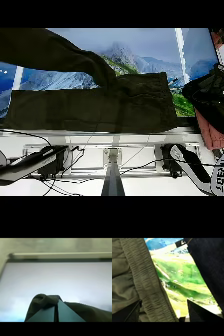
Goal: Fold the clothes and pants, and hang the long-sleeved shirts on hangers.
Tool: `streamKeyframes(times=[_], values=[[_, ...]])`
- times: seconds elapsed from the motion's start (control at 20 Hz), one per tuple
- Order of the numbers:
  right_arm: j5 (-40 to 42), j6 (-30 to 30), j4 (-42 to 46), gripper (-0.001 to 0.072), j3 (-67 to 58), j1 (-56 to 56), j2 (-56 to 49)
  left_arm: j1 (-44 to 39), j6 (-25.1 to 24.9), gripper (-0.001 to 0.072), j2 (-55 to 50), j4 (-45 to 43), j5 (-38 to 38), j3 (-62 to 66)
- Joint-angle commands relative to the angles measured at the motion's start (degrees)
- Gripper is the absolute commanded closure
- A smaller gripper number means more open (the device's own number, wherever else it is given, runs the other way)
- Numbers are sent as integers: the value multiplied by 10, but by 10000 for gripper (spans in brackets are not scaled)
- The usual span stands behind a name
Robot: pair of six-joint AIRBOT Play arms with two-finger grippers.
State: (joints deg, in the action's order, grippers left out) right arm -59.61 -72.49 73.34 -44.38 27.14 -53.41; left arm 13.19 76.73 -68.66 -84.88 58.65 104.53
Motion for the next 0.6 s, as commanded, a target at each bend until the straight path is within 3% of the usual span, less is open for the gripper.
streamKeyframes(times=[0.0, 0.1, 0.3, 0.55], values=[[55, -14, 0, 89, 0, 0, -2, 32, 47, 690, -32, -111, 31, -9], [95, -47, 0, 89, 0, 0, -11, 66, 65, 690, -80, -111, 33, -9], [101, -50, -7, 89, 0, 0, -58, 101, 64, 690, -158, -111, 74, -9], [93, -19, -90, 88, -26, 0, -164, 103, 64, 689, -191, -139, 65, -9]])
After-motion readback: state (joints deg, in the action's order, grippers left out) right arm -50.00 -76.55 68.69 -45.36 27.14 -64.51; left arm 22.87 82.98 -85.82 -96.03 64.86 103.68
